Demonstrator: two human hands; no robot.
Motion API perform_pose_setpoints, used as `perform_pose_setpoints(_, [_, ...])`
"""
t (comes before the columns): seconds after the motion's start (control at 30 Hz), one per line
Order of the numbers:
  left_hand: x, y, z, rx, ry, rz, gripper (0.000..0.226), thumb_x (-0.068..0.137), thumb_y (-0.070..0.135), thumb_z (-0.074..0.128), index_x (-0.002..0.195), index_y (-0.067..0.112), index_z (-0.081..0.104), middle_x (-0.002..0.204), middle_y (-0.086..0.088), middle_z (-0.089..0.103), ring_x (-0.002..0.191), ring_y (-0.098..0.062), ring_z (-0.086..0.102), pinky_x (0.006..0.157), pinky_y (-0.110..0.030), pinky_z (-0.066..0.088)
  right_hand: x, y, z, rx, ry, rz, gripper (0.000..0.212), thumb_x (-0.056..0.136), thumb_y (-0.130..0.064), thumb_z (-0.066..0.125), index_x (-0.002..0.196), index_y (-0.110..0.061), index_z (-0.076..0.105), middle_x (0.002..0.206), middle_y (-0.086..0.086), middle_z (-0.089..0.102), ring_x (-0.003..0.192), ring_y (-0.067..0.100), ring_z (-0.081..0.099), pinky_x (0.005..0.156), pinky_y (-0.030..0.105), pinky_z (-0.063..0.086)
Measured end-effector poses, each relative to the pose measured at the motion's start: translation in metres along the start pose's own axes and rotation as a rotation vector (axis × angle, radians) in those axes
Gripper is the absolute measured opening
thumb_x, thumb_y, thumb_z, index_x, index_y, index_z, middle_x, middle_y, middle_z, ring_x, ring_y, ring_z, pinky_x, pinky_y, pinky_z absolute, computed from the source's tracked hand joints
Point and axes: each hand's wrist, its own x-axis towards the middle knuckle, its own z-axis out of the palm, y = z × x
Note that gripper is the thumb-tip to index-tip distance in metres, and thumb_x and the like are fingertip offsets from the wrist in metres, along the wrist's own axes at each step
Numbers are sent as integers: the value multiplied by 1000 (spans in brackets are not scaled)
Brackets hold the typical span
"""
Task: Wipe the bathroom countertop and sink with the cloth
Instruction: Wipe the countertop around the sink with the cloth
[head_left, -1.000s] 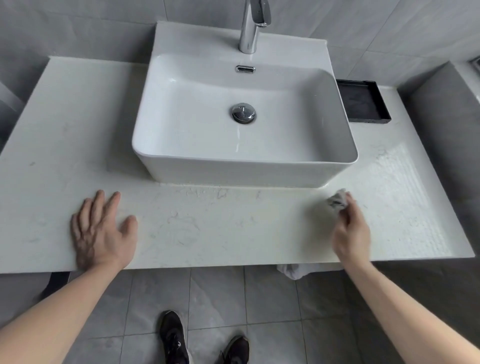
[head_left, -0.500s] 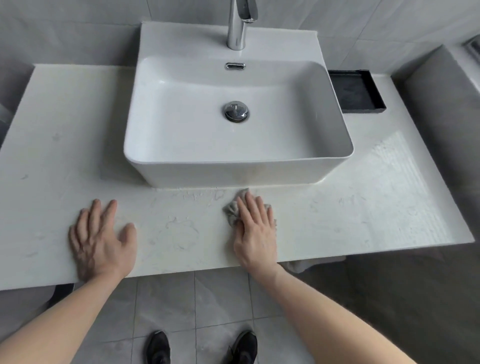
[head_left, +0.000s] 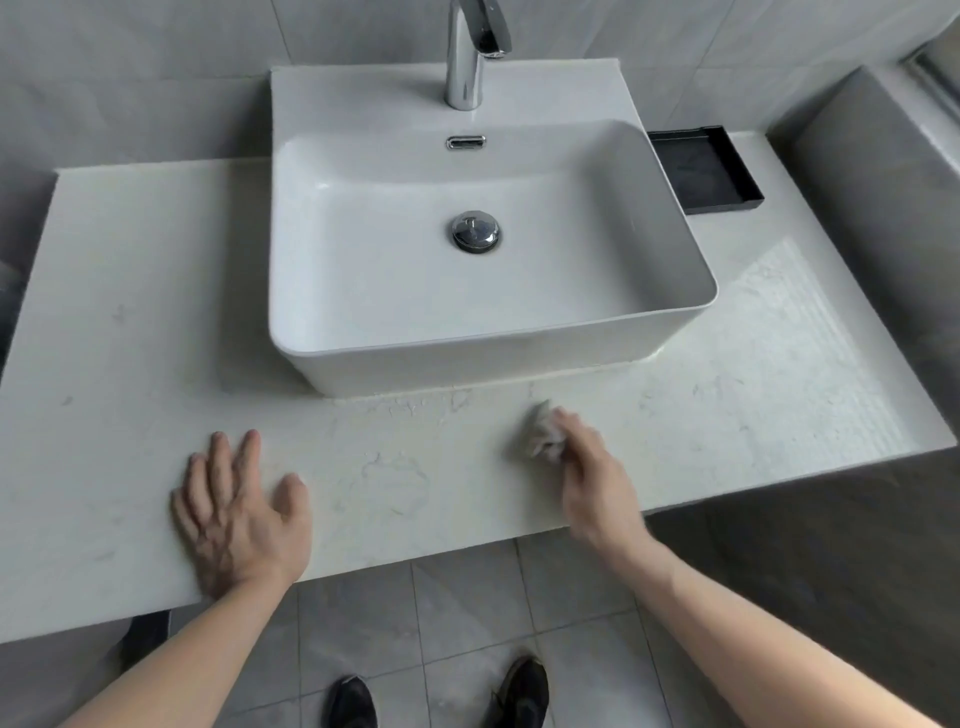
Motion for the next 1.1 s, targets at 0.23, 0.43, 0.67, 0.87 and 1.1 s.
perform_pose_setpoints(0.23, [1,-2,-1,10,-9,8,70,87,50,36,154,30,35,168,-3,23,154,-28,15,126,-52,10,78,19,-38,155,475,529,42,106,-21,35,142,-24,57,144,3,61,136,28,52,117,38,37])
perform_pose_setpoints(0.43, [0,-2,0,13,1,15,71,86,50,37,154,28,37,167,-4,24,154,-30,17,124,-54,13,103,-41,45,314,620,603,52,103,-9,38,154,-5,39,162,17,37,147,40,35,123,41,19])
perform_pose_setpoints(0.67, [0,0,1,6,3,11,71,86,50,38,153,28,38,167,-4,25,154,-30,18,124,-54,13,84,-110,112,459,605,573,58,105,-5,38,161,-8,25,170,12,23,153,34,29,125,42,21])
perform_pose_setpoints(0.87, [-1,0,1,-6,9,18,70,85,50,38,152,28,40,167,-5,26,153,-31,18,124,-55,13,66,-131,128,459,530,540,52,102,-3,38,152,-16,42,158,11,47,143,33,47,118,41,35])
perform_pose_setpoints(1.1, [-1,-1,3,-11,25,27,70,85,50,38,151,28,40,166,-5,27,153,-32,18,124,-55,13,47,-149,131,490,454,534,40,100,-2,39,130,-24,55,127,-4,65,118,24,61,89,17,35])
